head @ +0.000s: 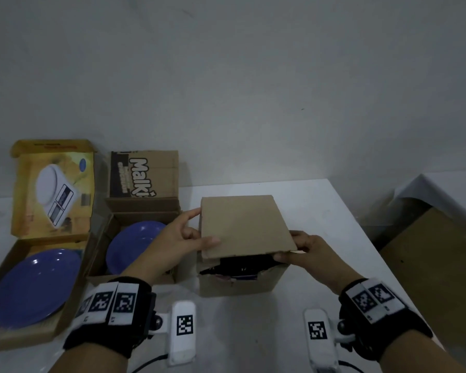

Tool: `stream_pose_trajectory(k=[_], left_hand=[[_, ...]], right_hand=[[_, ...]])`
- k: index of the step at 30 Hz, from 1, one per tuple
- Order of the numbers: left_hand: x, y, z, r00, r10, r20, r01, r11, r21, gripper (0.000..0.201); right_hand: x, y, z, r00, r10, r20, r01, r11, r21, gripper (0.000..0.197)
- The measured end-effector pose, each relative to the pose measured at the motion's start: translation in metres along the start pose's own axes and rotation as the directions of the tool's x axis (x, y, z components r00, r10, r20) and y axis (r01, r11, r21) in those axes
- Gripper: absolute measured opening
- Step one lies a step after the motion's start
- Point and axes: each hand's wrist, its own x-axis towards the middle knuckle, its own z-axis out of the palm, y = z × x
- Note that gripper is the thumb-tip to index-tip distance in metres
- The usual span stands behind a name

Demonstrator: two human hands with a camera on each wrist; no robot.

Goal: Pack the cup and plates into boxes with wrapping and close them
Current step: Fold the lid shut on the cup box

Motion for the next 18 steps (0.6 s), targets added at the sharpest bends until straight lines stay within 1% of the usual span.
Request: stream_pose_trajectory(k=[1,2,5,7,9,10,12,13,15,18], left_hand=[[0.000,0.000,0.000,1.000,-0.009,0.007,0.009,1.000,0.026,0.111],[-0.002,0.000,0.001,1.000,-0.014,0.013,0.014,0.998,0.062,0.109],[-0.006,0.001,0.004,0.999,-0.024,0.030,0.019,0.987,0.159,0.098],[-0.008,0.001,0.005,0.999,-0.039,0.033,0.032,0.980,0.195,0.096],[-0.010,0.000,0.005,0.998,-0.055,0.028,0.048,0.975,0.218,0.095],[-0.011,0.001,0.006,0.998,-0.060,0.025,0.053,0.973,0.226,0.094],[-0.012,0.002,0.006,0.997,-0.064,0.032,0.054,0.966,0.253,0.093],[-0.012,0.002,0.006,0.997,-0.066,0.037,0.053,0.960,0.274,0.093],[-0.011,0.000,0.005,0.997,-0.069,0.045,0.052,0.948,0.315,0.095],[-0.010,-0.004,0.003,0.997,-0.071,0.039,0.053,0.936,0.348,0.098]], right_hand=[[0.000,0.002,0.002,1.000,0.006,-0.015,-0.007,0.999,-0.051,0.020],[0.000,0.006,0.003,1.000,0.013,-0.026,-0.016,0.995,-0.096,0.020],[-0.006,0.006,0.008,0.999,0.032,-0.035,-0.036,0.990,-0.136,0.018],[-0.009,0.004,0.009,0.999,0.039,-0.002,-0.039,0.995,-0.087,0.012],[-0.014,-0.003,0.011,0.998,0.054,0.027,-0.055,0.998,0.025,0.007],[-0.015,-0.004,0.012,0.998,0.061,0.027,-0.062,0.996,0.060,0.012],[-0.017,0.000,0.012,0.996,0.084,0.000,-0.084,0.995,0.060,0.035],[-0.017,0.001,0.012,0.995,0.094,-0.011,-0.093,0.993,0.066,0.041],[-0.017,0.003,0.014,0.994,0.103,-0.021,-0.102,0.992,0.071,0.037],[-0.016,0.002,0.014,0.995,0.100,-0.002,-0.100,0.994,0.052,0.031]])
